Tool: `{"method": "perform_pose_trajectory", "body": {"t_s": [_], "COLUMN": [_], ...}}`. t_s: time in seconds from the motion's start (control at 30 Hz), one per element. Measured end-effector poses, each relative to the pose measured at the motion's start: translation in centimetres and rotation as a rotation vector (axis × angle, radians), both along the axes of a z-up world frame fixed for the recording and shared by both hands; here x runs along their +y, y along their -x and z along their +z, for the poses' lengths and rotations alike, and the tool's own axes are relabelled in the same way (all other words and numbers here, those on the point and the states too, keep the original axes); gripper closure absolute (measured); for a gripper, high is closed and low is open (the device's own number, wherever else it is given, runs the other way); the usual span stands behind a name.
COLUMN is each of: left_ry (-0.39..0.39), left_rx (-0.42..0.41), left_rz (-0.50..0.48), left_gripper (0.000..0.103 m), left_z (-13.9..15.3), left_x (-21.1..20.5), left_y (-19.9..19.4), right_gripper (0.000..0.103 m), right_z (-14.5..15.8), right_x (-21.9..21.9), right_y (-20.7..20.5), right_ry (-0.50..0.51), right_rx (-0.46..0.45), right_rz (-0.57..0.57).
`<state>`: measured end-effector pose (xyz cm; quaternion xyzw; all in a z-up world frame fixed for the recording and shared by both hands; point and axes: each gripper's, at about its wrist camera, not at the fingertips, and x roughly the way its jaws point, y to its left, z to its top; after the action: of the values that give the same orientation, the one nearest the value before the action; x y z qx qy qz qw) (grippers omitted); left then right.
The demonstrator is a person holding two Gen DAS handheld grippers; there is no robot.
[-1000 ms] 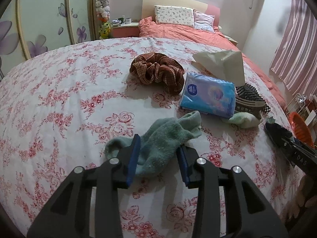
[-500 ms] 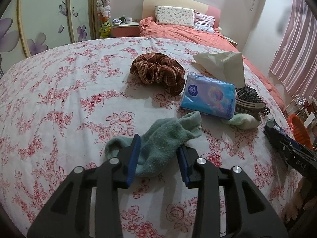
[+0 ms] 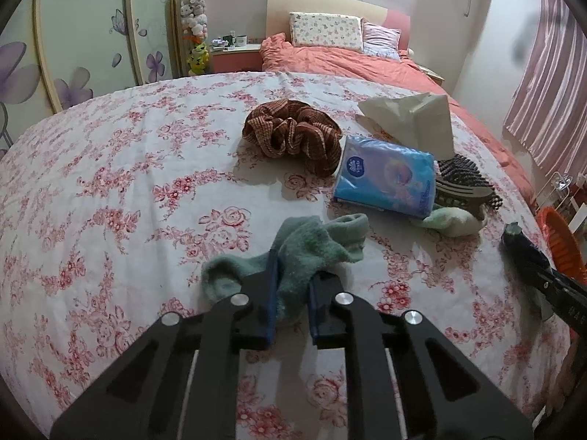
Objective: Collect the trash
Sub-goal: 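Carry the cracker bag and sock over the orange basket and open both tools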
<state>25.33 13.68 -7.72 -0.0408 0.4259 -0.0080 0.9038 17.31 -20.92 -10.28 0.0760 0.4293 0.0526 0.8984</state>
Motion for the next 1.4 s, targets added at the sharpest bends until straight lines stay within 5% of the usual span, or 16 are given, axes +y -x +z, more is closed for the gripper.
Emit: {"method": "perform_pose_trajectory", "body": {"t_s": [0.47, 0.9, 1.4], "left_ry": [0.085, 0.159, 0.185], "left_rx": [-0.118, -0.191, -0.122], "left_rz": [-0.115, -0.382, -0.704], "left_gripper": [0.089, 0.089, 0.089], "left_z": [6.0, 10.5, 8.3], "left_x": [-4.9, -17.5, -34.6], "left_y": [2.7, 5.3, 4.4], "right_gripper": [0.072, 0.072, 0.070], "right_z": [6.0, 9.5, 7.0], "right_x": [-3.5, -12.6, -22.9], "right_y": [2.5, 6.5, 6.2], "right_ry": [-0.056, -0.102, -0.183], "right_rx": [-0.154, -0.296, -0.290], "right_rz": [-0.063, -0.271, -0.476]}}
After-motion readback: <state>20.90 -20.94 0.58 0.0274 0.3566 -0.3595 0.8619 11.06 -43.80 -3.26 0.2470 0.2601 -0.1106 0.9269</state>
